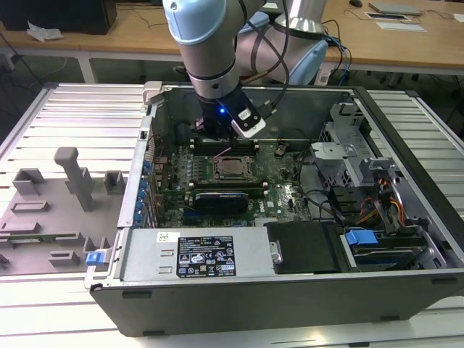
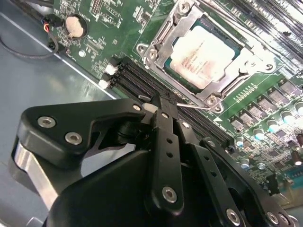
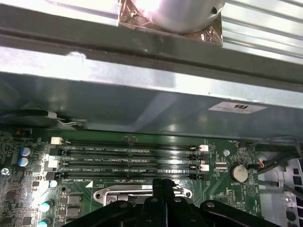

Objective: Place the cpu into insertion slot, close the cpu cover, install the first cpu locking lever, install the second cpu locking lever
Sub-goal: 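Install the first cpu locking lever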

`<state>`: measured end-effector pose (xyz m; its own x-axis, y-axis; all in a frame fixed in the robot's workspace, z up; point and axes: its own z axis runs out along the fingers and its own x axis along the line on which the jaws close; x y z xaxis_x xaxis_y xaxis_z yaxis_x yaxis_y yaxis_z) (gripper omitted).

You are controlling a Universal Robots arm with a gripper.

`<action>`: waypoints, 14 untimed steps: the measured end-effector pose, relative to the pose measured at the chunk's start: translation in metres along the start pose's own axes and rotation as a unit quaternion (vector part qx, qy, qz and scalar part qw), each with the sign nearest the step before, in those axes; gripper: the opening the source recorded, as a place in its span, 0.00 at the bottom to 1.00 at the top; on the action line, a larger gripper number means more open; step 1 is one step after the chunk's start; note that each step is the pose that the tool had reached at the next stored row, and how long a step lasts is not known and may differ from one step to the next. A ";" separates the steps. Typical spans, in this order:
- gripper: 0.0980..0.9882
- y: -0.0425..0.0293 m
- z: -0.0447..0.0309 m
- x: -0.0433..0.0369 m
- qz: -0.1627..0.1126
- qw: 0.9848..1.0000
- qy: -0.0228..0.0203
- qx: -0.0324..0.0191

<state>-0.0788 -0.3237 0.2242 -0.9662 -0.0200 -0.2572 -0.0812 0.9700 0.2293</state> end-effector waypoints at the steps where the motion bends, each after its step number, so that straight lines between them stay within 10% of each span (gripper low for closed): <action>1: 0.01 0.0007 0.0006 0.0001 0.000 1.000 -0.001 0.000; 14: 0.01 0.0095 0.0088 0.0014 0.026 0.999 -0.010 0.016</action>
<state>-0.0788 -0.3124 0.2178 -0.9635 0.0361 -0.2651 -0.0220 0.9768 0.2128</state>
